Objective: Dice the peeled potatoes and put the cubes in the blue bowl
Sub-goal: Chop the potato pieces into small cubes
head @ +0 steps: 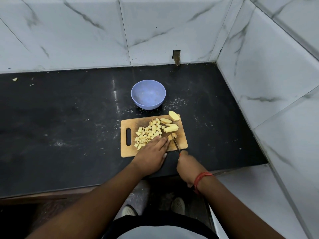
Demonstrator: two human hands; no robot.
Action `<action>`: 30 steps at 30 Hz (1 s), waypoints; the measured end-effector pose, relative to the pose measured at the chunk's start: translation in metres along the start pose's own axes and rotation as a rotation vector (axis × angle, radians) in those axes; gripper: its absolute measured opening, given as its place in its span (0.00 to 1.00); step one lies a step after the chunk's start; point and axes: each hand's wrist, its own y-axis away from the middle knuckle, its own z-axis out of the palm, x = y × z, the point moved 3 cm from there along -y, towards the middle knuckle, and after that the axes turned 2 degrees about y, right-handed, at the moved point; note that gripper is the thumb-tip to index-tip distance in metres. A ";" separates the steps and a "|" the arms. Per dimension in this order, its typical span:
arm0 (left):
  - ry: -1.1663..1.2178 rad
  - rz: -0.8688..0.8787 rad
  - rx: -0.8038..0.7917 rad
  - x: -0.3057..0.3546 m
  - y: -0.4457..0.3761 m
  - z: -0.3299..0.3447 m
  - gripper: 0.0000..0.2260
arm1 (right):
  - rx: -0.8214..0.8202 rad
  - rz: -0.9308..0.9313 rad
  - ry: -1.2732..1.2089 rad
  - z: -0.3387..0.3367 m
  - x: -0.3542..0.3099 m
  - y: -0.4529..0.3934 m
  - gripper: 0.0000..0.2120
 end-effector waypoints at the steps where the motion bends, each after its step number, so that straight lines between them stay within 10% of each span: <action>1: -0.005 0.004 0.003 0.000 0.000 0.001 0.25 | 0.010 -0.004 -0.015 0.000 0.000 -0.001 0.16; 11: -0.012 0.016 0.076 0.002 0.000 0.003 0.25 | -0.106 0.094 0.057 0.004 -0.011 0.004 0.22; 14: -0.013 0.023 0.063 0.001 -0.003 0.008 0.25 | -0.102 -0.014 0.051 -0.002 -0.024 0.000 0.09; 17: -0.001 0.012 0.069 0.000 -0.003 0.009 0.25 | -0.294 0.026 0.377 -0.010 -0.030 0.011 0.11; 30: -0.099 0.059 0.210 0.005 0.005 0.005 0.24 | -0.004 -0.020 0.008 0.017 0.021 0.013 0.09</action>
